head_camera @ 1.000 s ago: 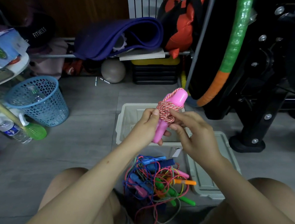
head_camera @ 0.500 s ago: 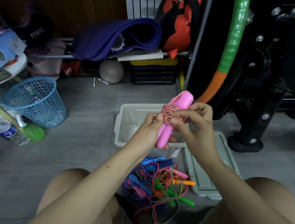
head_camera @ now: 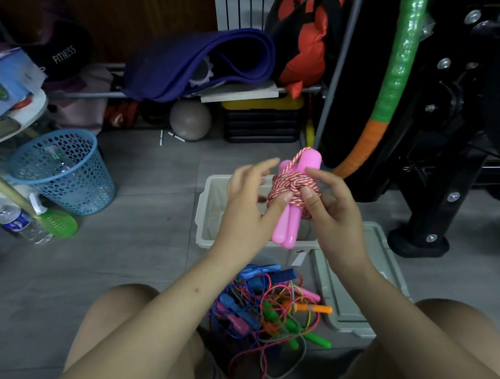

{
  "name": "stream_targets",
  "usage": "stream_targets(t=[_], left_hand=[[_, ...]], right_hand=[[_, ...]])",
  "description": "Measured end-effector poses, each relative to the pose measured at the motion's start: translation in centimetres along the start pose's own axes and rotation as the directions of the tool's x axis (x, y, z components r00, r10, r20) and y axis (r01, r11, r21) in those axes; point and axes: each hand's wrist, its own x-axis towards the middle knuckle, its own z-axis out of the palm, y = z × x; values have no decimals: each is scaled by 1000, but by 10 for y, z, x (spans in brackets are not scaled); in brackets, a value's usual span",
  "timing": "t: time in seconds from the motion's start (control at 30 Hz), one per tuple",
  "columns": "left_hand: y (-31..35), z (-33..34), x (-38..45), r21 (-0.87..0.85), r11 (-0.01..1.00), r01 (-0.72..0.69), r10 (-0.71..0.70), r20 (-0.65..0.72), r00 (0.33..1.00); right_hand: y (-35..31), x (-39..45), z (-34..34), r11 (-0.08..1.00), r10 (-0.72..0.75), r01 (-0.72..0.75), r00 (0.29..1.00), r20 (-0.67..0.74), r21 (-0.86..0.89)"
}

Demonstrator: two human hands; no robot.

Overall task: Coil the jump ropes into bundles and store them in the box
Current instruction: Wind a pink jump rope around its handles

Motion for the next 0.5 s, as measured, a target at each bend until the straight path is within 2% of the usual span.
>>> stream_targets(t=[0.07,0.33,0.5], left_hand=[[1,-1,2,-9,998,-67,67,9,998],[5,-1,4,-77,997,30,-30,8,1000],[7,1,2,-87,996,31,-33,-25,999]], right_hand=[[-1,-3,2,999,16,-16,999,-30,-29],[-3,-10,5,989,38,-62,984,-174,-134],[0,-10,6,983,29,-61,983,-181,-175]])
